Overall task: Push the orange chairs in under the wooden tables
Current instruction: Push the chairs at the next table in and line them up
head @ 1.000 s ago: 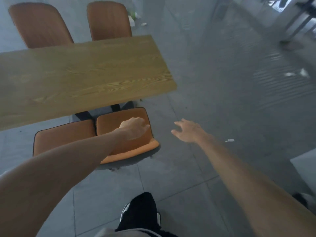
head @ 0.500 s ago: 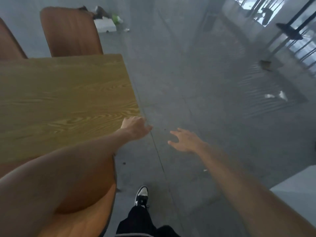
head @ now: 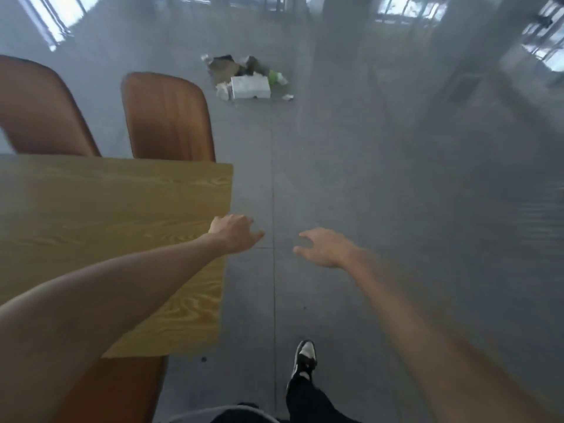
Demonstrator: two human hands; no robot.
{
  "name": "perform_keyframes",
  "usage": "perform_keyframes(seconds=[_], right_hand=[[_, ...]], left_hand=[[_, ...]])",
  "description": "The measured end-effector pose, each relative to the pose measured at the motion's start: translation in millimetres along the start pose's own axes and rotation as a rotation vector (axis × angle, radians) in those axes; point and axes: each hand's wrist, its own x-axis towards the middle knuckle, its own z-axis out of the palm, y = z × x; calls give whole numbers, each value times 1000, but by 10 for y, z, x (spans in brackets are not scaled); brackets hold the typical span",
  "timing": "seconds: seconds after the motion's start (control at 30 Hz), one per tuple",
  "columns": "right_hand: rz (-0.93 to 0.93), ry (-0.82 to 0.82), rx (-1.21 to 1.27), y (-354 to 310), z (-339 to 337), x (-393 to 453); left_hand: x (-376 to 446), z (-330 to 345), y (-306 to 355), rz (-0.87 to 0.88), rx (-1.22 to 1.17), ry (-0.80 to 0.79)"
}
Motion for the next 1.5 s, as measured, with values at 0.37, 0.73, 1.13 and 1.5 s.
perform_keyframes(seconds=[0.37,0.73,1.13,1.5], right_hand=[[-323,-78,-227,249,-1802,2180],[-497,-104,-393,-15,-3595,4437],[-959,-31,-506,-1458,-5154,6600],[-1372,-90,-780,-3660,-5855,7699]], left_hand=[[1350,-987,-195,-388,-269,174],[3303,-2006,-904,-584,-399,232],[4612,-3160,-1911,-934,-396,424],[5003,-3494,-2861,-1415,-593,625]])
